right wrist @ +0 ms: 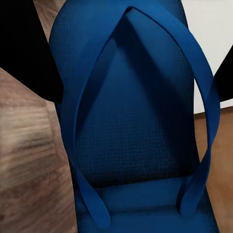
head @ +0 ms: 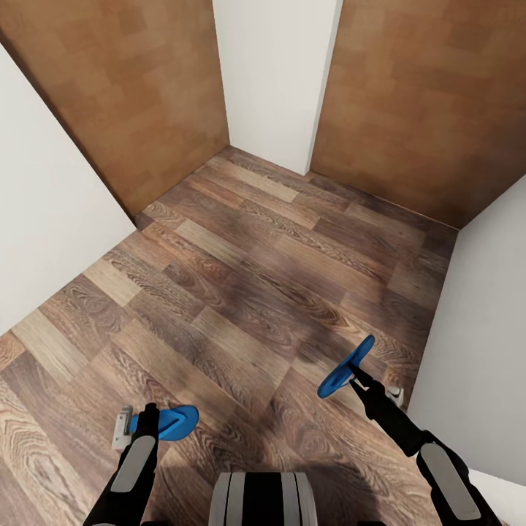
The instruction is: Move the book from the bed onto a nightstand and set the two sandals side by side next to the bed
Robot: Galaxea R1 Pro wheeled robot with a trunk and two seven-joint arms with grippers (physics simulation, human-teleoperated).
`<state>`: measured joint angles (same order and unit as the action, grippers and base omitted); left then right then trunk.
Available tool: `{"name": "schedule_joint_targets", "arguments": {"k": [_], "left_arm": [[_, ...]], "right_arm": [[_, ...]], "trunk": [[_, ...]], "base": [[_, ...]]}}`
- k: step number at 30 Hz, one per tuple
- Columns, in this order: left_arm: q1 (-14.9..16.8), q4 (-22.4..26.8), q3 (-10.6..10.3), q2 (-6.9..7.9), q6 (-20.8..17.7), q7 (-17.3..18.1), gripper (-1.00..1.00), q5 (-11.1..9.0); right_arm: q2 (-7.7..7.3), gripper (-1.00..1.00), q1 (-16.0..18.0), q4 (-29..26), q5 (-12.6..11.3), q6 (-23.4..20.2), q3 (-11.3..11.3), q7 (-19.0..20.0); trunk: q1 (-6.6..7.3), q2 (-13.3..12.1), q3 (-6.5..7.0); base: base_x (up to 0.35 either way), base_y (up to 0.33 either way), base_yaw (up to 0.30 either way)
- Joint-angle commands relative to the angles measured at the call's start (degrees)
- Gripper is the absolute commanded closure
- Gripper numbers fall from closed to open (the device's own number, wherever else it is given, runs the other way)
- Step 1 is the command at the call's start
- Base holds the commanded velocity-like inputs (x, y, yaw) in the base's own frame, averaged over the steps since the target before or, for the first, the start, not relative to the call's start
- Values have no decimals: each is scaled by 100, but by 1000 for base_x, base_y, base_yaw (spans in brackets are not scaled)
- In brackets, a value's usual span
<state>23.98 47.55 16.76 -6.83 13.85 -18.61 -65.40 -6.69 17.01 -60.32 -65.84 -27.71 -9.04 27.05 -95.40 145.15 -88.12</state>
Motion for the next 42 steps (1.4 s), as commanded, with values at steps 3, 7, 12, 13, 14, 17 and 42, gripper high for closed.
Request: {"name": "schedule_joint_targets", "arguments": {"k": [3,7,12,13,14,17,42], "left_arm": [[1,17,-1,-3,21,-2,-100,-53],[1,42,-88,-10,6,-8,-100,-55],[1,59,-443,-8,-11,-10,-100,-60],[1,60,-479,-6,-12,-10,-100,-60],[1,60,-502,-5,-13,-10,-100,-60],[1,61,-532,-3,-7,-11,-100,-60],[1,53,-543,-9,12,-2,-100,-60]], "right_arm": [[1,100,0,2,-44,-51,-10,2],[1,100,0,3,-43,-51,-10,2],[2,100,-1,3,-43,-51,-10,2],[5,100,-2,3,-43,-51,-10,2],[7,100,-1,3,-43,-51,-10,2],[9,100,1,3,-43,-51,-10,2],[10,100,1,3,-43,-51,-10,2]], "trunk": [[1,1,-3],[1,1,-3],[1,1,-3],[1,1,-3],[1,1,-3],[1,1,-3],[-40,23,-358]], "base": [[0,0,0],[0,0,0],[0,0,0],[0,0,0],[0,0,0],[0,0,0],[0,0,0]]}}
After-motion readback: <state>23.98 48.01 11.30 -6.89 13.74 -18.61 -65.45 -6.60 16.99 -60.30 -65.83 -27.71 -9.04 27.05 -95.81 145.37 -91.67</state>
